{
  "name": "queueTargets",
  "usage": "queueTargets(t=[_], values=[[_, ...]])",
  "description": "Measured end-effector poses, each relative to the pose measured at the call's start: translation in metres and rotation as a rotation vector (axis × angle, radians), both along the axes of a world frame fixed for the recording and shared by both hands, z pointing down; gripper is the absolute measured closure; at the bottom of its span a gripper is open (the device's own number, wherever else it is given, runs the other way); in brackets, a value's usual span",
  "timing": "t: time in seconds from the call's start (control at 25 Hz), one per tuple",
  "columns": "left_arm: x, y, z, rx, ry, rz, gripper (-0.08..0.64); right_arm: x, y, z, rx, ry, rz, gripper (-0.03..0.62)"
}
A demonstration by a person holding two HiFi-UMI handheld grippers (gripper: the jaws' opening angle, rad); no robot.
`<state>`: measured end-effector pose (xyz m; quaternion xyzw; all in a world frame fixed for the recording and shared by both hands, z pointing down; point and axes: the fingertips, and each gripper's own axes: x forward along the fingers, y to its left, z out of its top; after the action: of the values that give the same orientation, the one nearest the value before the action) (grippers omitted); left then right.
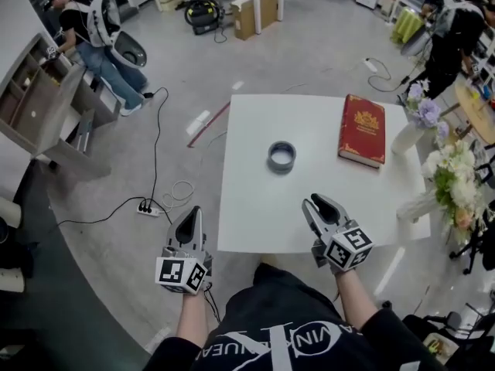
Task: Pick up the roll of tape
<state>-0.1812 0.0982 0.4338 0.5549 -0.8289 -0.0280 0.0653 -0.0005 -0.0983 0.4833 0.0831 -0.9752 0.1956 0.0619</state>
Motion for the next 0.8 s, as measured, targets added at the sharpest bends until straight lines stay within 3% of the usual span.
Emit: queueTargets(t=[0.52, 0.8], values=[[-0.049, -0.080, 0.022, -0.039, 0.031, 0.178, 0.561, -0.060, -0.043, 0.021, -0.038, 0.052, 0.041, 0.482], [-0.065, -0.099, 0.035, -0.063, 0.069, 0.188, 0.561, -0.074, -0.053, 0.033, -0.083, 0.060, 0.067, 0.479]])
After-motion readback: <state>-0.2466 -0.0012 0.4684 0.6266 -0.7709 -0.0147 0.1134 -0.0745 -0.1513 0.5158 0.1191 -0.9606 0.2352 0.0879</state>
